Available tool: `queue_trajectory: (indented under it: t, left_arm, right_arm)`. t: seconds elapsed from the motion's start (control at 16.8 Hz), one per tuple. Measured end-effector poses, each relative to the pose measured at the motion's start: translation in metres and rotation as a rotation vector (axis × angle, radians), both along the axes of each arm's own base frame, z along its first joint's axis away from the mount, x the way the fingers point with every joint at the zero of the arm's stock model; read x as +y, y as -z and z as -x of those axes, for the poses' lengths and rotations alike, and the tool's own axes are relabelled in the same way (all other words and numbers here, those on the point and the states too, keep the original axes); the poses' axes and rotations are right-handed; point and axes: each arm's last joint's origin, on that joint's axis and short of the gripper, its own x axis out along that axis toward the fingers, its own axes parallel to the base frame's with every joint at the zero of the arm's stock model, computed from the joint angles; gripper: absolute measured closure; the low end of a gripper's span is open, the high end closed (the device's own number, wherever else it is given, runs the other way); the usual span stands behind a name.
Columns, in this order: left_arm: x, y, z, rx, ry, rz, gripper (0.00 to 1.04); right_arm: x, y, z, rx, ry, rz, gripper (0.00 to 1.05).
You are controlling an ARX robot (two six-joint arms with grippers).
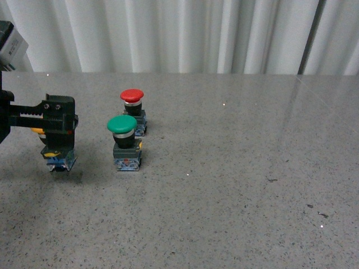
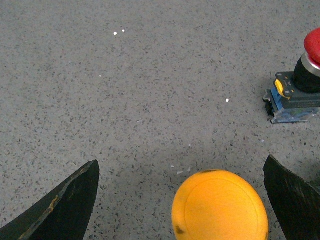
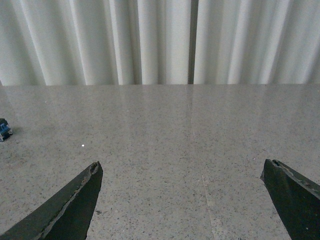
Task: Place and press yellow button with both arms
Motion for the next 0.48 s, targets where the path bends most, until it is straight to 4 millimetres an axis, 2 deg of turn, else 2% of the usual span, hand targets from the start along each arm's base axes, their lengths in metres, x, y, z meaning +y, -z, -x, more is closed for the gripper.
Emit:
queue_trajectory:
  t: [0.06,0.42,0.48]
  left_arm:
    - [-0.0017,0.0019,0.0007,0.009,0.0,-0.006,0.08]
    - [-0.004,0.006,0.0042,0.025,-0.014,-0.055,0.67]
    - [-0.0037,0.0041,0.0053,0.025,-0.018,-0.068,0.7]
  right_arm:
    - [0.0,0.0,0.0,0.0,0.0,0.0,0.07]
    - [0.0,0.0,0.0,0.0,0.0,0.0,0.07]
    - [0.0,0.0,0.0,0.0,0.0,0.0,0.07]
